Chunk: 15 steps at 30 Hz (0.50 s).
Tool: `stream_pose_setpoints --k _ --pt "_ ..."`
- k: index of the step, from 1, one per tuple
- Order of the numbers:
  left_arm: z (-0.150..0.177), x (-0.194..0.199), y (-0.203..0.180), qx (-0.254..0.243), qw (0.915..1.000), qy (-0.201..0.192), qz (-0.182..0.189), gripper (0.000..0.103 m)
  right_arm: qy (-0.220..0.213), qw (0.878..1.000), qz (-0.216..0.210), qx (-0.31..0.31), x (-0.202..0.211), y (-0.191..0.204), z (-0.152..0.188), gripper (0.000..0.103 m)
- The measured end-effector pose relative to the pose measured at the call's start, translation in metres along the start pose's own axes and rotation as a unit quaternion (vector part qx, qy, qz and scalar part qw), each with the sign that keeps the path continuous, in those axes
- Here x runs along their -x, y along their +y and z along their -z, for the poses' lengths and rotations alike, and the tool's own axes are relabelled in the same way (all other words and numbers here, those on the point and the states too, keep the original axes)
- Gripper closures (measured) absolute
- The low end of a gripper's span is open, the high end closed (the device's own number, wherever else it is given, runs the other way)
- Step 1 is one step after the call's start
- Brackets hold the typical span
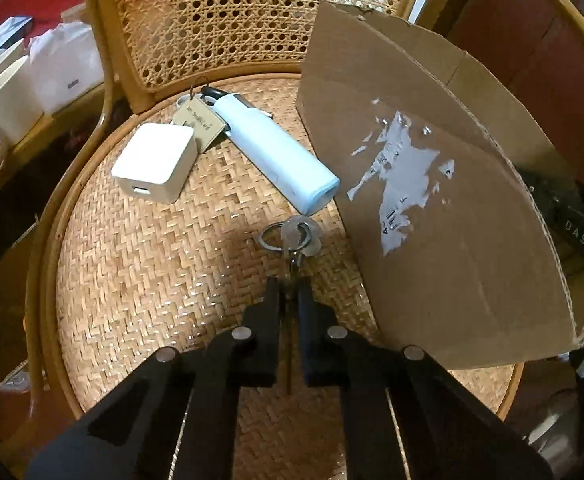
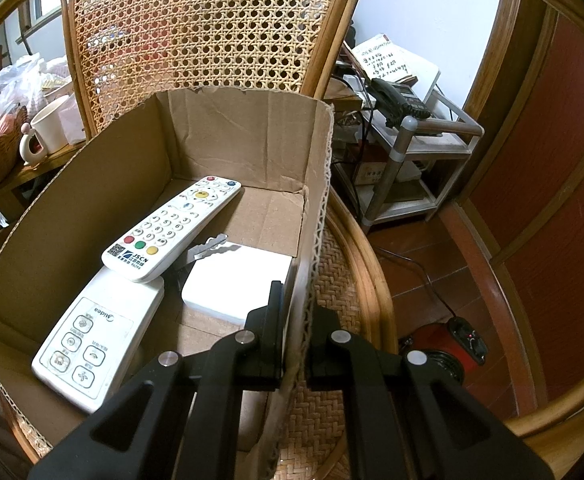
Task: Organize rigid objects
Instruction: 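Grasp the key by its ring with the left gripper and lift, then carry the key into the box and open the left gripper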
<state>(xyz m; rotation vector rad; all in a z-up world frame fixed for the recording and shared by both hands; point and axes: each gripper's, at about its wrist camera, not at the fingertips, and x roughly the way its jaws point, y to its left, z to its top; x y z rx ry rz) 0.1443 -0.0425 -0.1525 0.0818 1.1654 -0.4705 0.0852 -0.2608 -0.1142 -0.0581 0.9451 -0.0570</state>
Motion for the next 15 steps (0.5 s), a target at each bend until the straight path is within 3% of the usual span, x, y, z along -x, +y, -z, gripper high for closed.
stream_pose_setpoints --k 6,15 --pt "0.005 0.006 0.003 0.017 0.9997 -0.016 0.001 0.097 0.0 1.0 0.0 0.0 0.0 0.001 0.0 0.094" --pt "0.004 0.047 -0.007 0.014 0.9974 -0.07 0.013 0.097 0.0 1.0 0.0 0.0 0.0 0.001 0.0 0.094"
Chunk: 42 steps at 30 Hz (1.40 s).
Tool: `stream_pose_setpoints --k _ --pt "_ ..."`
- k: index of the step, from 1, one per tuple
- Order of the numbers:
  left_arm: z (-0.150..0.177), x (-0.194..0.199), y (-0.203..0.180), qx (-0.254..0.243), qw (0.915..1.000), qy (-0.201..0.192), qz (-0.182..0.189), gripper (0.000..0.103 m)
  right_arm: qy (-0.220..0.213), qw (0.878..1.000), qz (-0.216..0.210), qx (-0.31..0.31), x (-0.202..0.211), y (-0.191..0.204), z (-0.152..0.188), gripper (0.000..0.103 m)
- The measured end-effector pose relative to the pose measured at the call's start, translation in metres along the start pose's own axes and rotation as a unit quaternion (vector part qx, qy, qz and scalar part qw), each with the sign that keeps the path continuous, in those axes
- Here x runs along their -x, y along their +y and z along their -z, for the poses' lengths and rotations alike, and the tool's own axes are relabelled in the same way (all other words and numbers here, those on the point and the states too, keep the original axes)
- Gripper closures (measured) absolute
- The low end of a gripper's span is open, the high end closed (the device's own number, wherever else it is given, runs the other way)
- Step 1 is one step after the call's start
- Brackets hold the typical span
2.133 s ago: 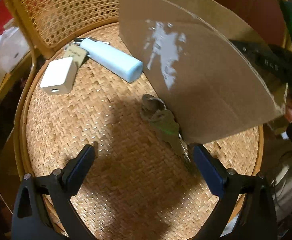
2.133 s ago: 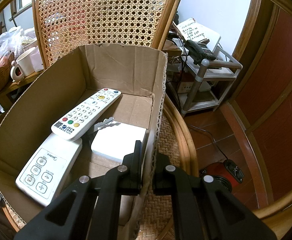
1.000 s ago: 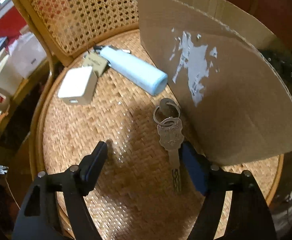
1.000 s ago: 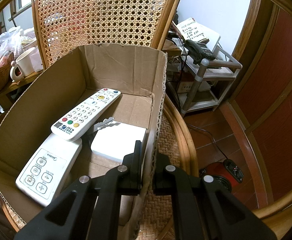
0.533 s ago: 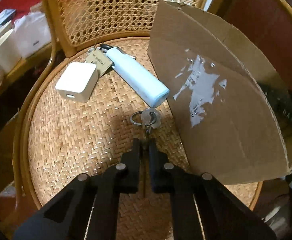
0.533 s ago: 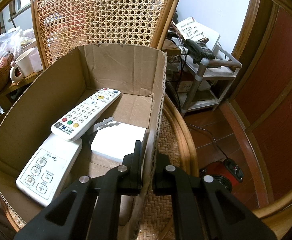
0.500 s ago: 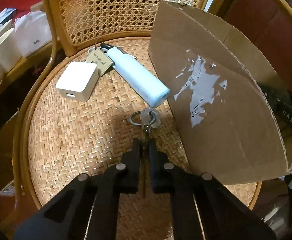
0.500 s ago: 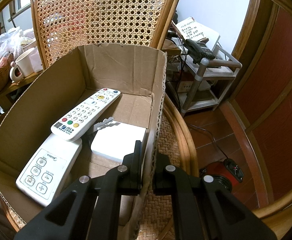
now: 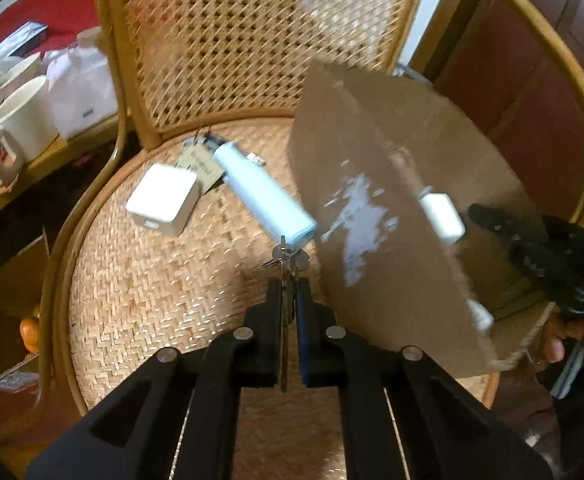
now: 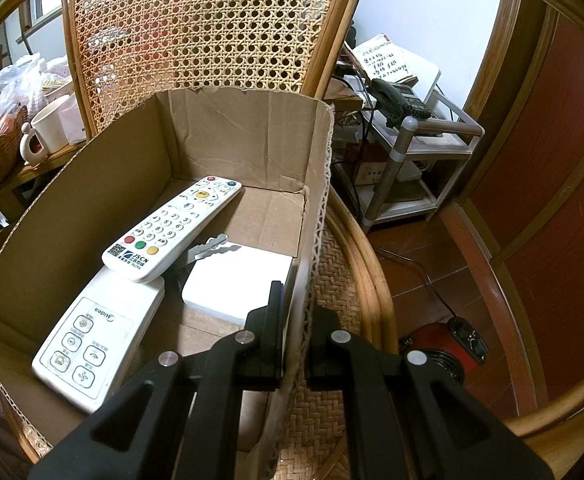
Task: Organize rigid objects
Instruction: 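Carry the key into the box and open the left gripper, then move the left tool back toward the white square charger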
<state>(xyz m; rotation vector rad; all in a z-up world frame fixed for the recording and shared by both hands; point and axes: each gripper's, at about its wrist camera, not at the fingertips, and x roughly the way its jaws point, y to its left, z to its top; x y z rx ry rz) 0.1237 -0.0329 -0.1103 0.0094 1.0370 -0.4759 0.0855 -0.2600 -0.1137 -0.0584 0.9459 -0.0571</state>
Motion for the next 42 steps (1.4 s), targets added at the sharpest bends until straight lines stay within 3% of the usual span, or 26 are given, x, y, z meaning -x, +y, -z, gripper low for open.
stream_pose_setpoints --k 4,9,13,21,24,30,36,42 --pt "-0.004 0.013 -0.009 -0.004 0.9998 -0.017 0.009 0.097 0.0 1.0 0.0 0.0 0.0 0.0 0.0 0.094" --pt "-0.009 0.03 -0.011 0.008 0.9985 -0.053 -0.006 0.097 0.001 1.0 -0.001 0.0 0.0 0.0 0.0 0.094" --pt "-0.017 0.053 -0.025 -0.012 0.9947 -0.099 -0.026 0.097 0.001 1.0 -0.001 0.0 0.0 0.0 0.0 0.094" --pt "-0.028 0.085 -0.061 -0.033 0.9865 -0.16 -0.007 0.097 0.0 1.0 -0.001 0.0 0.0 0.0 0.0 0.094" --pt "-0.028 0.082 -0.077 -0.041 0.9876 -0.149 0.029 0.097 0.0 1.0 -0.002 -0.001 0.0 0.0 0.0 0.094" --pt "-0.023 0.058 -0.103 -0.065 0.9908 -0.117 -0.016 0.097 0.0 1.0 -0.002 -0.001 0.0 0.0 -0.001 0.094" --pt "-0.017 0.046 -0.114 -0.08 0.991 -0.103 -0.028 0.097 0.0 1.0 -0.002 0.0 0.001 0.0 -0.001 0.094" --pt "-0.019 0.046 -0.108 -0.064 0.9918 -0.104 -0.037 0.089 0.0 1.0 -0.002 -0.001 0.001 0.0 -0.001 0.094"
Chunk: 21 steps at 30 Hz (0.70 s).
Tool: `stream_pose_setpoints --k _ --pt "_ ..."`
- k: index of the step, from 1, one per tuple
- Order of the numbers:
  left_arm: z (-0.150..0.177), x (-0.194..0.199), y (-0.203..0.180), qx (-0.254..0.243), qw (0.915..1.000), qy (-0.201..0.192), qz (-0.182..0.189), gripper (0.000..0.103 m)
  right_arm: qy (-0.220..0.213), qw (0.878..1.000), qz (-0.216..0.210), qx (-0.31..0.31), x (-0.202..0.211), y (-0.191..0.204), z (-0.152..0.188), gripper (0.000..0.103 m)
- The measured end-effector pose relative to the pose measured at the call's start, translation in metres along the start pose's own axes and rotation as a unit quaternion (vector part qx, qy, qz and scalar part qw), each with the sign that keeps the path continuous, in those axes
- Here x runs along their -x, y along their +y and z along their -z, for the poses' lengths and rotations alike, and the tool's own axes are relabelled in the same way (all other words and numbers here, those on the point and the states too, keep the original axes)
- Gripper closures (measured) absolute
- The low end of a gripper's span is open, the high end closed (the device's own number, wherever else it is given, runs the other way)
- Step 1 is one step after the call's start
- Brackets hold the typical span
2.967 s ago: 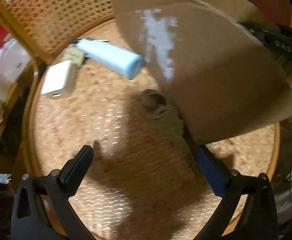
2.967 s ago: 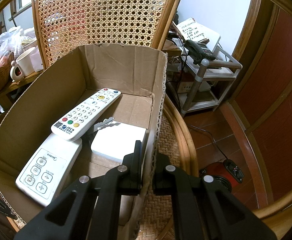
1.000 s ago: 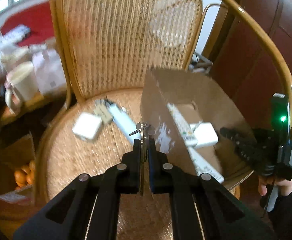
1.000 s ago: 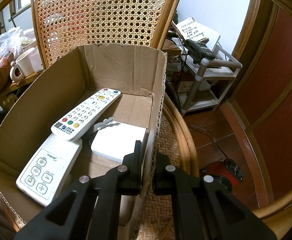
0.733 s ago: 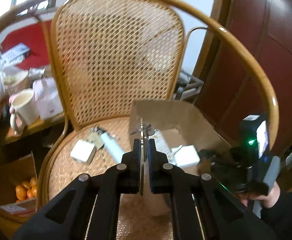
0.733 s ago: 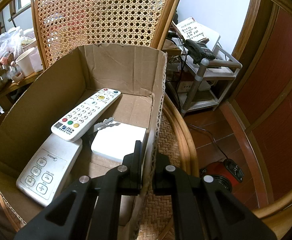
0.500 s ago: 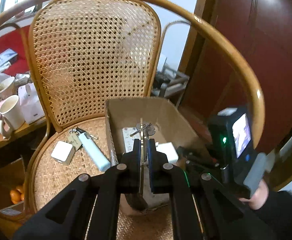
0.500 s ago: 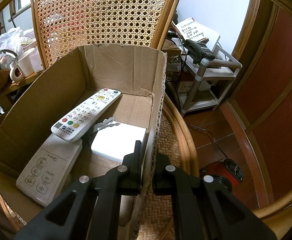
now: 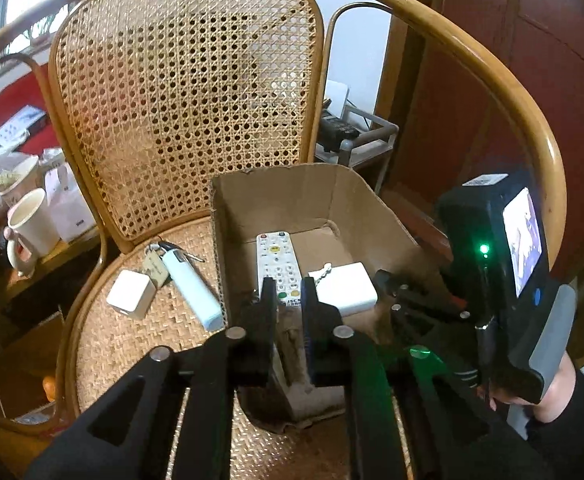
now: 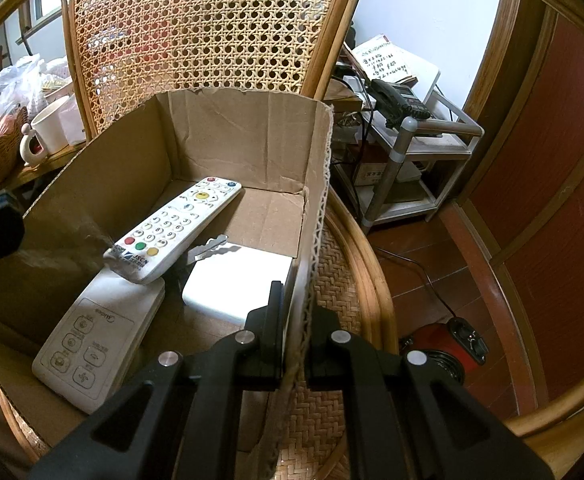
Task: Organize rigid objects
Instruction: 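Move the left tool back toward the white square charger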
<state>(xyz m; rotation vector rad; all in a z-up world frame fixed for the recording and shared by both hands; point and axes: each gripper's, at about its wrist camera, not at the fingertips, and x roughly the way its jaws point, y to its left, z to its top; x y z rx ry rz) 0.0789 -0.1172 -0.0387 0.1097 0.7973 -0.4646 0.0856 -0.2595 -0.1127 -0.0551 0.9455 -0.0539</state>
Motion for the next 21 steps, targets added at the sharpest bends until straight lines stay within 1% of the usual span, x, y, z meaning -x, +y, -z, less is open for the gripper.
stream_pose_setpoints --k 3,5,9,10,11,12,13,14,15,17,19,21 --pt "-0.001 -0.001 0.005 0.011 0.9999 0.006 -0.005 0.086 0.001 1.0 0.0 -0.001 -0.001 -0.001 0.0 0.094" --pt "-0.001 0.0 0.009 0.016 0.9998 0.005 -0.012 0.076 0.001 1.0 0.0 -0.001 -0.001 -0.001 0.0 0.094" --pt "-0.002 0.006 0.021 0.032 0.9993 -0.005 -0.02 0.065 0.001 1.0 0.0 -0.002 -0.001 -0.001 -0.001 0.094" --pt "-0.003 0.008 0.025 0.037 0.999 -0.008 -0.024 0.059 0.001 1.0 0.0 -0.002 -0.001 -0.001 -0.001 0.094" --pt "-0.003 0.011 0.03 0.044 0.9984 -0.017 -0.03 0.056 0.001 1.0 0.0 -0.002 -0.001 -0.001 -0.001 0.094" --pt "-0.004 0.014 0.035 0.05 0.9977 -0.024 -0.038 0.056 0.0 1.0 0.0 -0.001 -0.001 -0.001 -0.001 0.094" --pt "-0.005 0.017 0.041 0.057 0.9968 -0.031 -0.048 0.052 0.001 1.0 0.0 -0.001 -0.001 -0.001 -0.001 0.094" --pt "-0.007 0.02 0.047 0.063 0.9958 -0.035 -0.056 0.045 0.001 1.0 0.0 -0.002 -0.001 -0.001 -0.001 0.094" --pt "-0.008 0.023 0.055 0.073 0.9944 -0.04 -0.065 0.041 0.001 1.0 0.0 -0.002 -0.001 -0.001 -0.001 0.094" --pt "-0.009 0.029 0.07 0.092 0.9906 -0.051 -0.088 0.025 0.001 1.0 0.0 -0.002 -0.002 0.0 -0.001 0.094" --pt "-0.009 0.034 0.082 0.102 0.9865 -0.06 -0.113 0.017 0.001 1.0 0.0 -0.002 -0.001 -0.001 0.0 0.094" --pt "-0.011 0.037 0.095 0.103 0.9819 -0.067 -0.144 0.014 0.0 1.0 0.001 -0.002 -0.001 -0.001 -0.001 0.094"
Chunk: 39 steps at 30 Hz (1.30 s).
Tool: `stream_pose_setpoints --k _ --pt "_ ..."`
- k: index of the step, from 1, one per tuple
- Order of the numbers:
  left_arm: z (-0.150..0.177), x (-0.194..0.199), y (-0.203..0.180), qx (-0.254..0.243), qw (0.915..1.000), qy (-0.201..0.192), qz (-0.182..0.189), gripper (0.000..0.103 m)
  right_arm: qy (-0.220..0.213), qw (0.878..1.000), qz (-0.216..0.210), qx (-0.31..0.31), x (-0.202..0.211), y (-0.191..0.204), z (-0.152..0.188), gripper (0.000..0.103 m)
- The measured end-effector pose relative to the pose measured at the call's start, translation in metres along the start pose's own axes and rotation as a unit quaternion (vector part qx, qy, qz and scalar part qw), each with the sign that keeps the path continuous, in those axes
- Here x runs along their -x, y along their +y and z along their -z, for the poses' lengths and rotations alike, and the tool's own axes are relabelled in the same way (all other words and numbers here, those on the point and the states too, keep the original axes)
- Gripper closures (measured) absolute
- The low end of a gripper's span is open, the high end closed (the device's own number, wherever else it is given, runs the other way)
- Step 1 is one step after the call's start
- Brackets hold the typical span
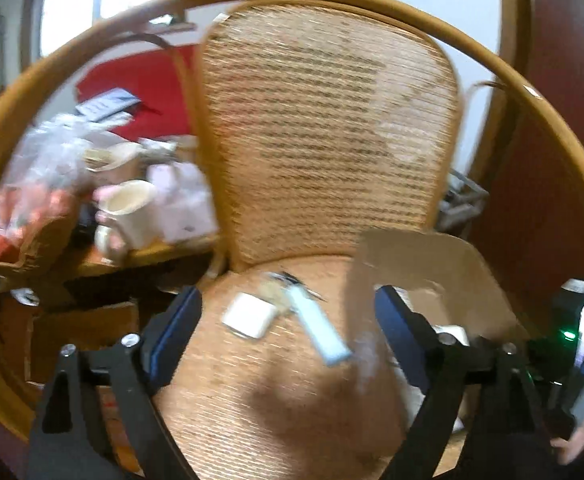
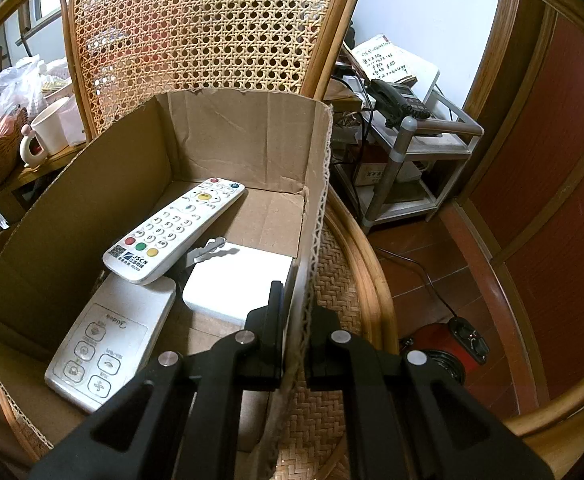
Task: Organize rigid objects
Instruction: 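Move the left tool back toward the white square charger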
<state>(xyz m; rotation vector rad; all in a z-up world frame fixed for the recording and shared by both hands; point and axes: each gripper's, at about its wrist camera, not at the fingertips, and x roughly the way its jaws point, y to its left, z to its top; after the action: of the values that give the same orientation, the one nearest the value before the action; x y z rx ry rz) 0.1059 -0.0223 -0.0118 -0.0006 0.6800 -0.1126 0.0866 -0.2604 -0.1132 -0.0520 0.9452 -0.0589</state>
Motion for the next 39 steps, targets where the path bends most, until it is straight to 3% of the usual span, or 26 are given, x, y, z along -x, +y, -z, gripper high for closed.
stream_pose_setpoints --k 5,13,17,21,28,33,35,39 --pt "-0.007 -0.013 0.025 -0.002 0.999 -0.003 -0.044 0.012 -0.002 1.0 0.003 -0.003 0.001 -0.001 -0.001 0.095" --pt "-0.005 -0.055 0.044 -0.006 0.9983 0.031 -0.049 0.012 -0.002 1.0 0.004 -0.006 0.002 -0.002 -0.001 0.095" --pt "-0.003 -0.087 0.047 -0.013 0.9975 0.057 -0.04 0.012 -0.002 1.0 0.004 -0.006 0.002 -0.002 -0.001 0.095" --pt "0.002 -0.118 0.046 -0.018 0.9963 0.083 -0.008 0.012 -0.002 1.0 0.003 -0.004 0.002 -0.003 0.0 0.095" --pt "0.021 -0.166 0.043 -0.03 0.9911 0.129 -0.018 0.012 0.0 1.0 0.005 -0.003 0.002 -0.002 0.0 0.095" --pt "0.03 -0.179 0.038 -0.039 0.9892 0.141 -0.013 0.012 0.0 1.0 0.005 -0.003 0.002 -0.001 0.0 0.095" --pt "0.035 -0.183 0.04 -0.021 0.989 0.144 -0.025 0.012 0.0 1.0 0.005 -0.003 0.002 -0.002 0.0 0.095" --pt "0.041 -0.191 0.046 0.011 0.9875 0.157 -0.011 0.012 0.0 1.0 0.004 -0.003 0.002 -0.002 0.0 0.095"
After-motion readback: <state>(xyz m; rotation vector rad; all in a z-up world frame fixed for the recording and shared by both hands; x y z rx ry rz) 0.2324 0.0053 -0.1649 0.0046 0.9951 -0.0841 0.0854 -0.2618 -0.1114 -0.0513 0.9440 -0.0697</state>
